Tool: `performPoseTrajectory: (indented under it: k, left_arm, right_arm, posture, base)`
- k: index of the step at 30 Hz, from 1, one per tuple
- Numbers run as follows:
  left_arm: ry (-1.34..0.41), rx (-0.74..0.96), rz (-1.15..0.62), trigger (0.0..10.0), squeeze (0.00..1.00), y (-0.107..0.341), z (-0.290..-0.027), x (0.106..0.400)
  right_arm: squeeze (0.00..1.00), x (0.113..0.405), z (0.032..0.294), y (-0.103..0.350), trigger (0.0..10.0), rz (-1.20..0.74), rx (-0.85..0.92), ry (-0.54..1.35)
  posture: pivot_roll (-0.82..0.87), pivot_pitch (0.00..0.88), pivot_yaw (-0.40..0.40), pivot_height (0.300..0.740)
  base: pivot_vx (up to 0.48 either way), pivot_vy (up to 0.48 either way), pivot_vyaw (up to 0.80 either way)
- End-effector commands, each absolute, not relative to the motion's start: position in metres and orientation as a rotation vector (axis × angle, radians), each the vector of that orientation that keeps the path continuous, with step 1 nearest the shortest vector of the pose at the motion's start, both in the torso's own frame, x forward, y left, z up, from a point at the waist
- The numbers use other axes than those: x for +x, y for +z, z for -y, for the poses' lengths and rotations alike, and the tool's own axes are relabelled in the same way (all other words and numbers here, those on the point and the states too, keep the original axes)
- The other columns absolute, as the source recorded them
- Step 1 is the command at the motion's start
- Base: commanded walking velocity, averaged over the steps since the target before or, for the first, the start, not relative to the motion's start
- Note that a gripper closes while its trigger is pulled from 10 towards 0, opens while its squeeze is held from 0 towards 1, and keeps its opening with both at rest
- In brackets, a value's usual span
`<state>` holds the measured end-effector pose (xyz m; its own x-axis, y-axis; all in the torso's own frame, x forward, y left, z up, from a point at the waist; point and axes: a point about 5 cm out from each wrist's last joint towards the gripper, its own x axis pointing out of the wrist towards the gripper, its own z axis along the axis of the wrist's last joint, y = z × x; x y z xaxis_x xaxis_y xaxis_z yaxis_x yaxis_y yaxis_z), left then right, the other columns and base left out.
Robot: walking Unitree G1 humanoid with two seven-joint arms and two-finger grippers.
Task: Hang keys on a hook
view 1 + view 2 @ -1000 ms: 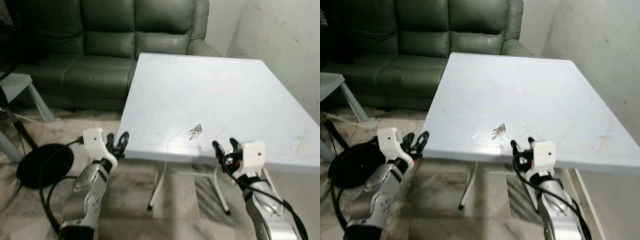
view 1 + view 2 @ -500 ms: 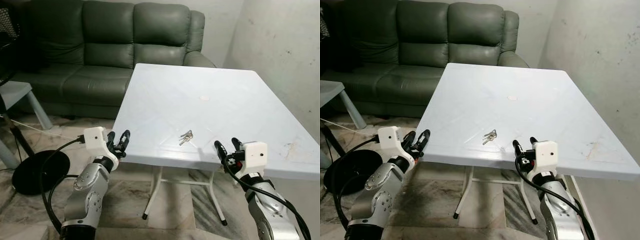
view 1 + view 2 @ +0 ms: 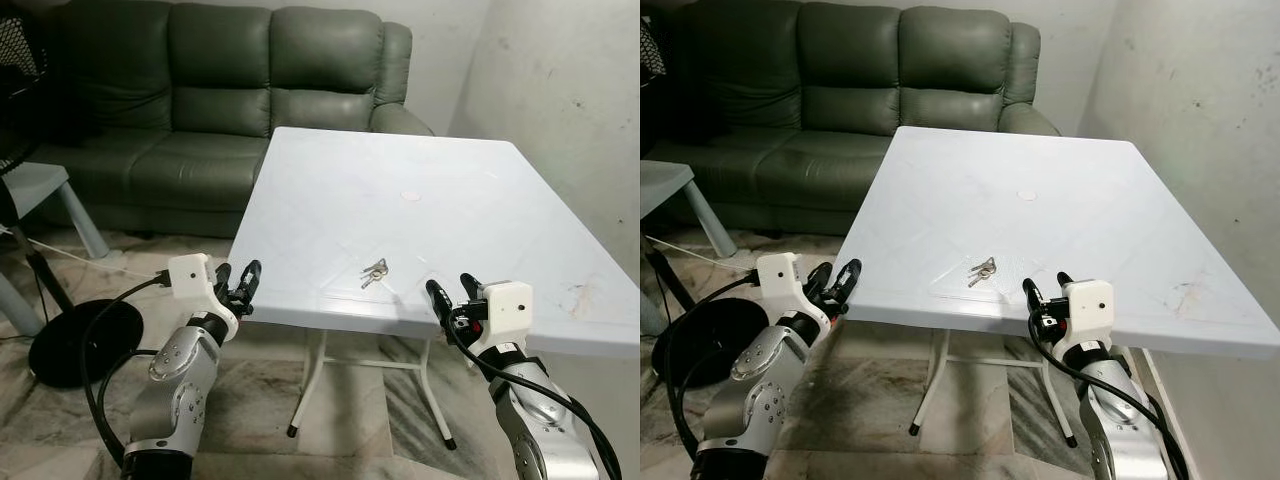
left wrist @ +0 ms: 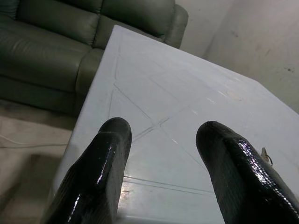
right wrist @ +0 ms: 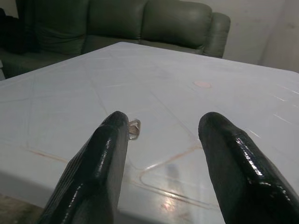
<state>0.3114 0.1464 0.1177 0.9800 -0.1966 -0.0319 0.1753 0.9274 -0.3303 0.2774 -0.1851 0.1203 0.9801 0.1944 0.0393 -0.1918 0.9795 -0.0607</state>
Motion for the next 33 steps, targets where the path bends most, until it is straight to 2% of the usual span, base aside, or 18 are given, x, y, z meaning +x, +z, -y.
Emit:
performPoseTrajectory:
  k: [1,19,33]
  left_arm:
    - [-0.187,-0.331,-0.055,10.0,0.00,0.1214,-0.1475,0.3135]
    - [-0.186,-0.341,-0.046,10.0,0.00,0.1245,-0.1474,0.3157]
    - [-0.173,-0.325,-0.050,10.0,0.00,0.1244,-0.1458,0.3152]
  right_arm:
    - [0.00,0.2802,0.1862,0.1222,10.0,0.047,-0.057,0.197]
    - [0.00,0.2804,0.1852,0.1217,10.0,0.044,-0.054,0.197]
    - [0.00,0.2815,0.1857,0.1177,10.0,-0.005,-0.001,0.179]
  posture:
    - [0.00,0.000,-0.045,0.740]
    - [-0.01,0.000,-0.043,0.740]
    - [-0.01,0.000,-0.047,0.740]
  base:
    - [0.251,0.281,0.00]
    - [0.270,0.321,0.00]
    - [0.000,0.000,0.00]
